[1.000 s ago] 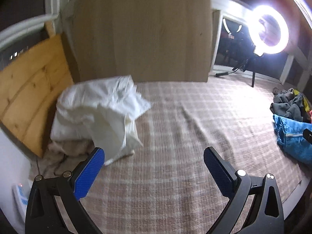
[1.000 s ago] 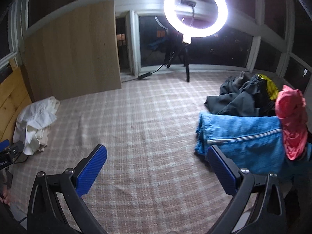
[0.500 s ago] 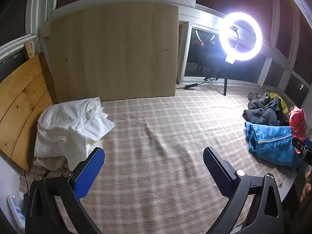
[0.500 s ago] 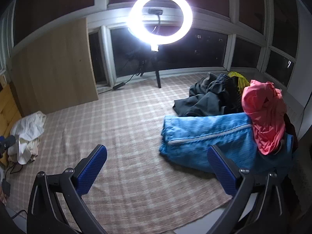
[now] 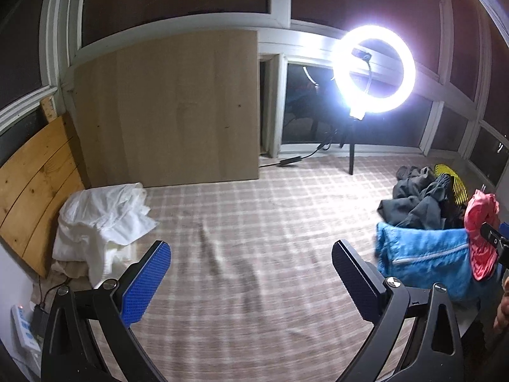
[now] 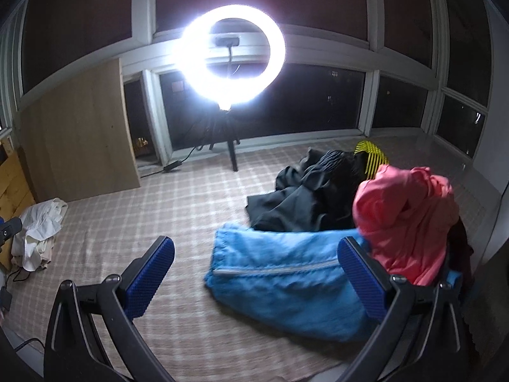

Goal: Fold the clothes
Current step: 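Grasp the pink shirt from the clothes pile with the right gripper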

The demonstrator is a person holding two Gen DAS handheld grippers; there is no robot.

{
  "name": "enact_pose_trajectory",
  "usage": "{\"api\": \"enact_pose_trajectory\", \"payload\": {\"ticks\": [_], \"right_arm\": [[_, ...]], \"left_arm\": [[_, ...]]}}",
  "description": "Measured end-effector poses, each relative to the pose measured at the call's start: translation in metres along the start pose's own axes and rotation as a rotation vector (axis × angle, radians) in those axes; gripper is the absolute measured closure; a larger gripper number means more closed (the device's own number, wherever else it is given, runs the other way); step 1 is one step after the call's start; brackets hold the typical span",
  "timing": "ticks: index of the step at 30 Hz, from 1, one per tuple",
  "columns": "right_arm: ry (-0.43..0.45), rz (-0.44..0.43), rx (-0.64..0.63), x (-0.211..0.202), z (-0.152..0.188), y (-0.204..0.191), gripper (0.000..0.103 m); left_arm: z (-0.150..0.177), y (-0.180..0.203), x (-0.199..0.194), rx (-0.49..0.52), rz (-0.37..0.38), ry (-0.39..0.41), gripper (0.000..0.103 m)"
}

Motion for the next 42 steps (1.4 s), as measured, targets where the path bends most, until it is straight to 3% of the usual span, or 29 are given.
{"api": "enact_pose_trajectory", "payload": {"ticks": [13,19,23,26,30,35,39,42], "right_arm": [[0.014,0.035,0.085,0.015,0.013,0.128,0.000],[0.013,0.052,0.103,0.019,0.015,0.187,0.012],[-0.004,0.044,0.104,0.023,0.018,0.215,0.012],[-0.001,0.038,0.076,0.029,0.013,0.221,0.012],[0.040,-0.056,0.018,0.040,-0.015,0.207,0.018],[-0.010,-0.158,-0.047,0.100,-0.057,0.164,0.017],[-0.107,-0.153,-0.055,0.152,-0.062,0.146,0.017],[-0.114,-0.120,0.021,0.150,-0.052,0.170,0.017]], "left_arm": [[0.003,0.102,0.029,0.042,0.055,-0.015,0.001],[-0.001,0.150,0.047,0.072,0.102,-0.050,0.001],[-0.005,0.180,0.056,0.094,0.149,-0.072,0.001],[-0.006,0.202,0.063,0.126,0.170,-0.088,0.001],[-0.009,0.220,0.070,0.151,0.190,-0.103,0.001],[-0.017,0.225,0.071,0.162,0.181,-0.095,0.001],[-0.021,0.209,0.073,0.155,0.141,-0.091,0.001],[-0.023,0.193,0.076,0.145,0.107,-0.099,0.001]]}}
Point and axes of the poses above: each gripper's, at about its wrist camera, not at the fingertips, and x roughly the way its jaws point, y to its right, z to its underside, the point moved 3 cm from there along x, roughly the way its jaws point, and after that the axes turned 11 degrees about -x, right-handed, at the moved point
